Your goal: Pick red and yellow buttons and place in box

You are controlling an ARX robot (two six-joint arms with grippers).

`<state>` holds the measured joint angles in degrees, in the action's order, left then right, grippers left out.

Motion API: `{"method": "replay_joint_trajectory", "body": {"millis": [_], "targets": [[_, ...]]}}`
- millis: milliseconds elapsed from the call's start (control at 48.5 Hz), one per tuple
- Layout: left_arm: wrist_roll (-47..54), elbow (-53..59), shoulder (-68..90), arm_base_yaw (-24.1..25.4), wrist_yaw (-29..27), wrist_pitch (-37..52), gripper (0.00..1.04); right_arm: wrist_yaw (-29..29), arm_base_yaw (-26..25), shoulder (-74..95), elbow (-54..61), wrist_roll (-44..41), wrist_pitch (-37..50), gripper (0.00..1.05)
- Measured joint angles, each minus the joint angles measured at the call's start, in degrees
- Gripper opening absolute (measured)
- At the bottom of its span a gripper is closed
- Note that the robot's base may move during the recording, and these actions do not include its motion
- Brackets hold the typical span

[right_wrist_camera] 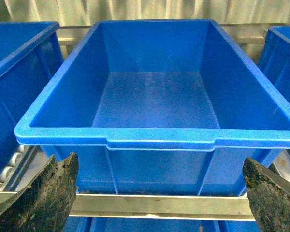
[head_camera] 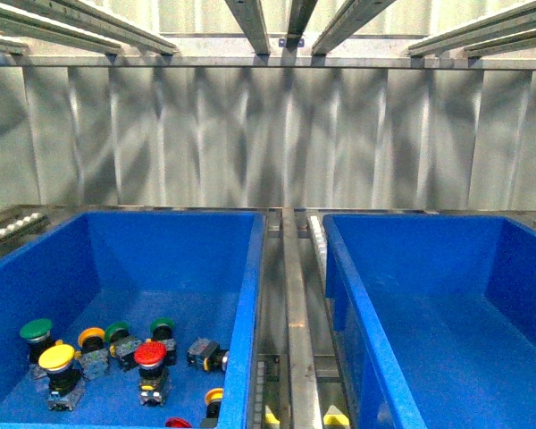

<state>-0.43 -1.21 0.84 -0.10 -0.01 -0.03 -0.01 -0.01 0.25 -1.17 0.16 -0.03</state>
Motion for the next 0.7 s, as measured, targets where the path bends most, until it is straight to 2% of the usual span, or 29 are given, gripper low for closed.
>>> {"method": "replay_joint_trajectory", "body": {"millis": [701], "targets": [[0.00,0.00,0.00,0.00,0.00,0.00,0.97,0.00,0.00,0.00,-0.02,0.00,0.00,0.98]]}}
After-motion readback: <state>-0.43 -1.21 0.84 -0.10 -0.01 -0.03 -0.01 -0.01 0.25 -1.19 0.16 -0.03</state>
